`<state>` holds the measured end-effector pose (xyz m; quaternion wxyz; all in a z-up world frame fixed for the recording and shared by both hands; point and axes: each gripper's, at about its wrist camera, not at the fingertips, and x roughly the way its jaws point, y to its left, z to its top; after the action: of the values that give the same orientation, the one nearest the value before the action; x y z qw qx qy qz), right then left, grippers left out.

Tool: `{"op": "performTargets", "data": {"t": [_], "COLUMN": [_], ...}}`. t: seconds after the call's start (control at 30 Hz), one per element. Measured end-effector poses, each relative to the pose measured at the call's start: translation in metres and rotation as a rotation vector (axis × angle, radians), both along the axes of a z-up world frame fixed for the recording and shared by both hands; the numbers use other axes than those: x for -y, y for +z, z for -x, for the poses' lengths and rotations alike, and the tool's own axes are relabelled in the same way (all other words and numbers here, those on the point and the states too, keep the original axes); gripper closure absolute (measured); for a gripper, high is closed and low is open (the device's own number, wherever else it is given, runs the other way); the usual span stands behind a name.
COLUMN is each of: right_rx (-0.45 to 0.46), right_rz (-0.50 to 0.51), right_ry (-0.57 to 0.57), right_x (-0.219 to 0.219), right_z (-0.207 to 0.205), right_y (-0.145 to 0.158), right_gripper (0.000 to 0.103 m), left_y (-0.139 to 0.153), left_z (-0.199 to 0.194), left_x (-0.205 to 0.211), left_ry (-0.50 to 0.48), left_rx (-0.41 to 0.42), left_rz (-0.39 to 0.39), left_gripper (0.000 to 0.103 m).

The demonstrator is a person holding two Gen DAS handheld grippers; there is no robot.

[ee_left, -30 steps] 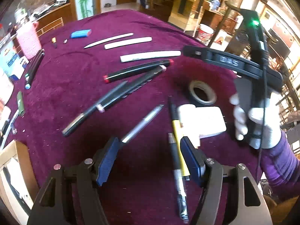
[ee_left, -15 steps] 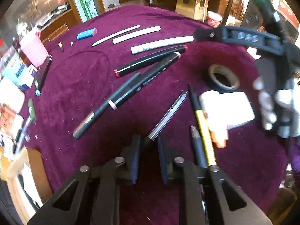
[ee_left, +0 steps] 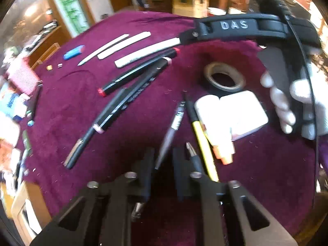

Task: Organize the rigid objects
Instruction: 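Close the left tool on the clear gel pen with black grip, then lift the gel pen with the left tool while the right tool grasps the black tape roll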

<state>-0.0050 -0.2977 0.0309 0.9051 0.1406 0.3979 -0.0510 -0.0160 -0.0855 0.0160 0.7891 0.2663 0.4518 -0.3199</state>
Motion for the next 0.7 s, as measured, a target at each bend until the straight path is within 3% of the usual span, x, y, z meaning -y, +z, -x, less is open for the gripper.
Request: {"op": "performTargets", "data": {"t": [0.2,0.37,0.43,0.53,0.6,0.7], "right_rx": [-0.006,-0.006,0.002,0.006,0.002,-0.004], "right_rz": [-0.007,0.029,0.028,0.016,0.005,-0.021], "right_ry": [0.005,0.011,0.005,-0.004,-0.006,-0.014], "right_x": [0.0,-0.004,-0.002,0.002,0.004,0.009], "right_z": [-0.001,-0.003,-0.002,-0.001,-0.002,-0.003], "right_y": [-0.001,-0.002,-0.002,-0.003,-0.004,-0.006], "right_gripper": [0.001,0.001,0.001,0.001,0.001,0.001], "left_y": [-0.004,-0.006,-0.002,0.005,0.017,0.042], "left_z": [0.002,0.003,0.005,0.009,0.021,0.041], "left_x": [-0.017,-0.003,-0.004,-0.026,-0.047,-0.089], "left_ry": [0.081,0.108,0.138,0.181,0.212,0.26], "left_rx": [-0.045,0.068,0.059,-0.027,-0.029,-0.036], "left_rz": [0.065,0.054,0.066,0.174,0.243,0.406], "left_gripper": [0.09,0.09,0.09,0.095,0.095,0.095]}}
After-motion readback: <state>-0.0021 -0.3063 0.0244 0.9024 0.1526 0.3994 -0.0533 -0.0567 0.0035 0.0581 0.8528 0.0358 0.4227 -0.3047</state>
